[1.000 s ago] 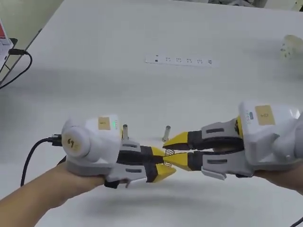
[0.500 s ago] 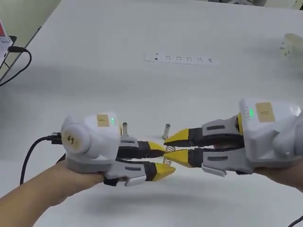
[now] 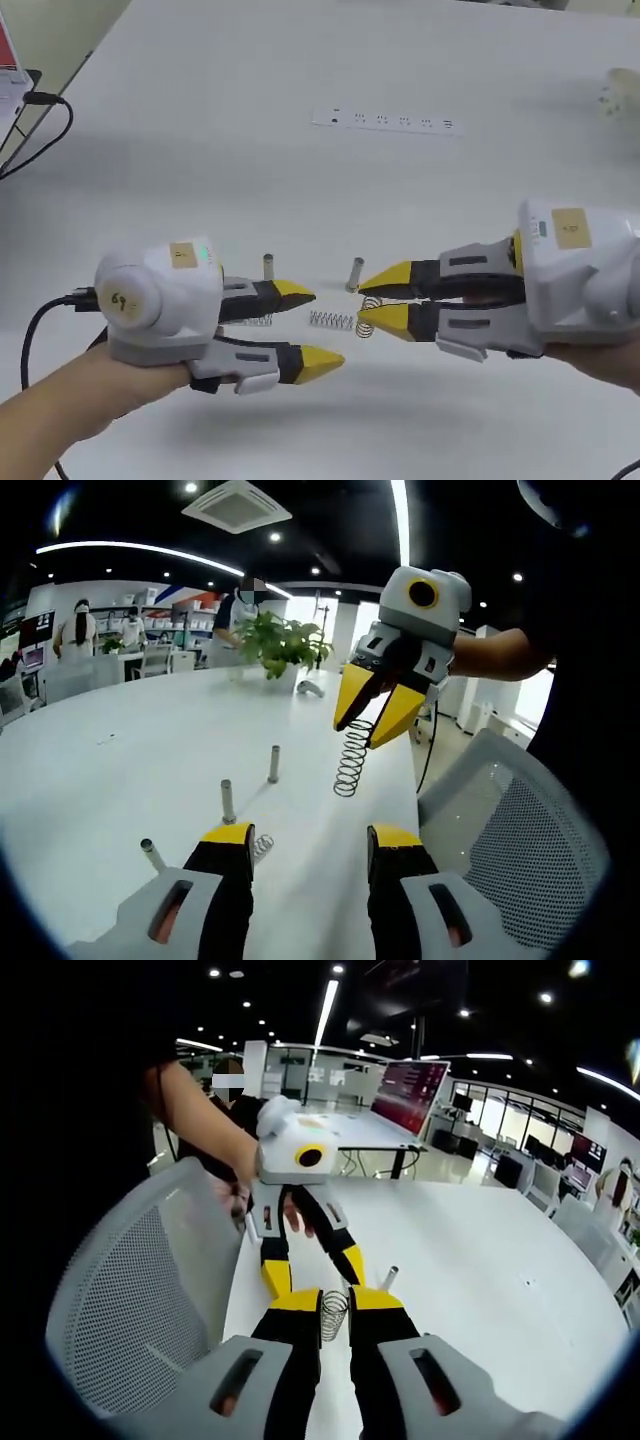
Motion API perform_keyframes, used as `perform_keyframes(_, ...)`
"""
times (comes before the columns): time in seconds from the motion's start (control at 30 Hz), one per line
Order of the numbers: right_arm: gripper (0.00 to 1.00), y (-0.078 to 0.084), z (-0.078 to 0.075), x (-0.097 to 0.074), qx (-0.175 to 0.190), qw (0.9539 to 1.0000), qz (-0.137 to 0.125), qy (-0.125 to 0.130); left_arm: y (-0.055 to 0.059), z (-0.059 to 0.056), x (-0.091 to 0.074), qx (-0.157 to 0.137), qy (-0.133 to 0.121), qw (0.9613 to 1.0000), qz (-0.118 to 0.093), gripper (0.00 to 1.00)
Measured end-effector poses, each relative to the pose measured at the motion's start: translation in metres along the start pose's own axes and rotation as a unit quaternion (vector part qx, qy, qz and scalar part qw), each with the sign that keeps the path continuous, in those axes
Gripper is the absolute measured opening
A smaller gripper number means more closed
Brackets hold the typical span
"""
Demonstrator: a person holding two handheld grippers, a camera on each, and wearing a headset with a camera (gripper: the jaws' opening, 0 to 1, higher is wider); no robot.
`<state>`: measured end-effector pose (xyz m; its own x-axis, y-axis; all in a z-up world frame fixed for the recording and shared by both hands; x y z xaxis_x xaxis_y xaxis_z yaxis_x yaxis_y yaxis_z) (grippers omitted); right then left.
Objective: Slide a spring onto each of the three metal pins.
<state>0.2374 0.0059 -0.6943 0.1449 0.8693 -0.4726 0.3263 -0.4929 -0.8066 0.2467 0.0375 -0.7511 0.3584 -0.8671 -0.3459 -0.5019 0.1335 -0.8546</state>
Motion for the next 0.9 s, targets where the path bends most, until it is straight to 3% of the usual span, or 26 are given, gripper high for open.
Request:
perform_keyframes(0.27, 0.07, 0.006, -0.003, -0.001, 0.001, 0.9999, 0.008, 0.009, -0.001, 0.013, -0.010, -0.004, -0.031, 0.9994, -0.013, 0.55)
perform_keyframes(0.47, 0.07, 0.013, -0.006, -0.005, 0.006, 0.9996, 0.018, 0.019, -0.004, 0.015, -0.015, -0.011, -0.041, 0.9988, -0.023, 0.62)
perform_keyframes(0.9, 0.07, 0.023, -0.013, -0.011, 0.008, 0.9989, 0.031, 0.036, 0.002, 0.031, -0.033, -0.016, -0.089, 0.9954, -0.033, 0.95)
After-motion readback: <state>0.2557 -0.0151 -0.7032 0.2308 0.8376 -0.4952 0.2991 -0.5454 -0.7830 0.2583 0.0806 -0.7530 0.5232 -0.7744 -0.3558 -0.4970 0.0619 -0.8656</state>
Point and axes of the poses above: the centre of the closed fingertips' face, and the gripper's own axes: x roughly forward along the fingers, z roughly to its left, y roughly out of its underside, the point moved 1 cm from there along -x, roughly backward along the fingers, and after that the axes turned 15 degrees about -x, right-handed, at the moved point
